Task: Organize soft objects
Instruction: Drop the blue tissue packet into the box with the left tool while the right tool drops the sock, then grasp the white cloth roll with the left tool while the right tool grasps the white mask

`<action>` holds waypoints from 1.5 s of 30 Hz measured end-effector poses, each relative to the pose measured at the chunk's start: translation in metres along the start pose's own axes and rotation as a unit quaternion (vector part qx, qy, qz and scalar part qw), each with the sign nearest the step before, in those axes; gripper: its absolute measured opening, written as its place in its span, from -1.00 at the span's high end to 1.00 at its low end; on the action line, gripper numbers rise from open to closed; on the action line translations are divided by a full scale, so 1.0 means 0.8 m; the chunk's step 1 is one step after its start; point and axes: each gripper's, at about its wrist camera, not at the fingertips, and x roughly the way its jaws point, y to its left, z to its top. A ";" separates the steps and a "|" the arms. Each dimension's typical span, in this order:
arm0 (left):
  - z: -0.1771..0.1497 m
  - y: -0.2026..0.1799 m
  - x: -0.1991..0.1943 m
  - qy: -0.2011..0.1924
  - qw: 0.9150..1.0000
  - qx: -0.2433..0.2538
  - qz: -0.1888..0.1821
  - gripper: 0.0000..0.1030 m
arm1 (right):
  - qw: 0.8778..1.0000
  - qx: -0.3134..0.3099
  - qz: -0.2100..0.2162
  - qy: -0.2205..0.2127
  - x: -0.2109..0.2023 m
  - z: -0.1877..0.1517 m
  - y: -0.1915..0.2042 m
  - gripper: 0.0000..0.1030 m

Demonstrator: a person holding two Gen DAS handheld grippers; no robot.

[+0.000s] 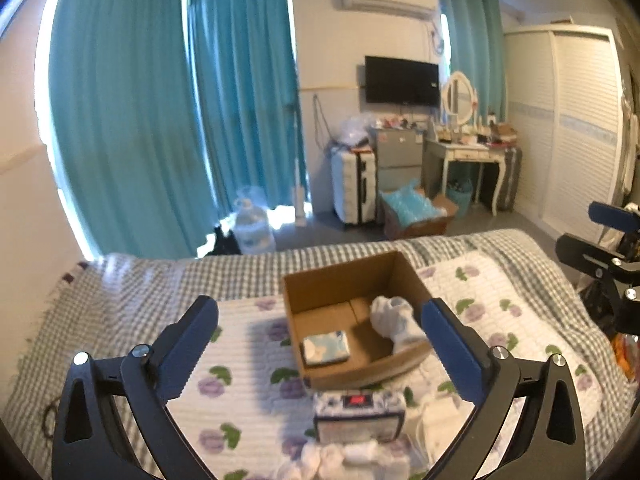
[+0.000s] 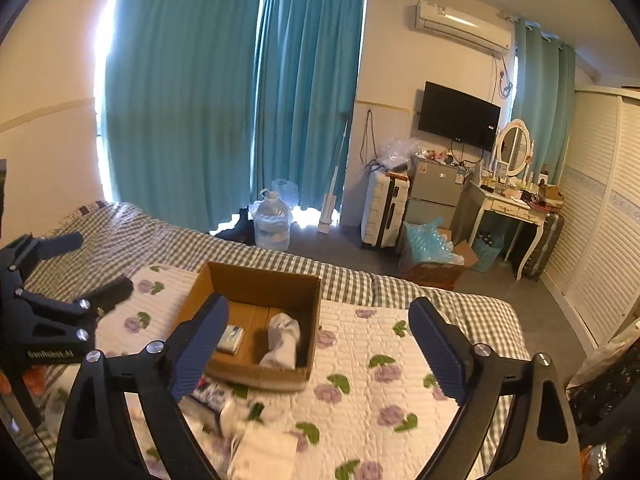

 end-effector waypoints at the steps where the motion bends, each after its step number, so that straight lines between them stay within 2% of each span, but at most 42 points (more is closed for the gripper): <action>1: -0.005 -0.002 -0.011 0.001 1.000 -0.001 0.002 -1.00 | 1.000 -0.002 0.002 0.001 -0.011 -0.004 -0.002 -0.80; 7: -0.062 -0.010 -0.032 0.027 0.999 -0.023 0.015 -1.00 | 1.000 -0.017 0.010 0.024 -0.059 -0.056 -0.002 -0.80; 12: -0.122 -0.021 -0.014 0.073 0.996 -0.058 0.007 -1.00 | 0.997 -0.040 0.028 0.063 -0.062 -0.121 0.013 -0.80; 18: -0.187 -0.037 0.021 0.126 0.989 -0.076 0.009 -1.00 | 0.992 -0.054 0.040 0.107 -0.030 -0.187 0.017 -0.80; 24: -0.240 -0.062 0.068 0.174 0.983 -0.065 0.007 -0.98 | 0.988 -0.044 0.049 0.140 0.011 -0.232 0.005 -0.80; 26: -0.258 -0.067 0.089 0.203 0.977 -0.071 -0.011 -0.95 | 0.987 -0.035 0.054 0.148 0.025 -0.240 0.000 -0.80; 27: -0.264 -0.068 0.097 0.218 0.973 -0.073 -0.019 -0.88 | 0.986 -0.033 0.056 0.151 0.030 -0.243 -0.002 -0.80; 28: -0.270 -0.070 0.106 0.235 0.969 -0.074 -0.029 -0.72 | 0.986 -0.032 0.057 0.155 0.036 -0.246 -0.002 -0.80; 31: -0.278 -0.074 0.123 0.267 0.960 -0.073 -0.048 -0.60 | 0.984 -0.033 0.063 0.164 0.057 -0.257 0.001 -0.80; 33: -0.281 -0.076 0.132 0.281 0.955 -0.074 -0.057 -0.46 | 0.983 -0.032 0.066 0.170 0.070 -0.263 0.003 -0.80; 35: -0.288 -0.078 0.143 0.302 0.948 -0.071 -0.065 0.00 | 0.981 -0.029 0.071 0.175 0.083 -0.268 0.007 -0.80; 37: -0.292 -0.080 0.148 0.312 0.944 -0.071 -0.084 0.17 | 0.980 -0.028 0.076 0.182 0.099 -0.273 0.012 -0.80; 38: -0.290 -0.081 0.145 0.306 0.945 -0.070 -0.094 0.39 | 0.979 -0.030 0.078 0.185 0.106 -0.275 0.015 -0.80; 41: -0.286 -0.078 0.136 0.292 0.949 -0.071 -0.097 0.40 | 0.978 -0.036 0.084 0.190 0.123 -0.279 0.025 -0.80; 45: -0.275 -0.056 0.125 0.270 0.954 -0.096 -0.091 0.40 | 0.975 -0.041 0.100 0.195 0.151 -0.280 0.040 -0.80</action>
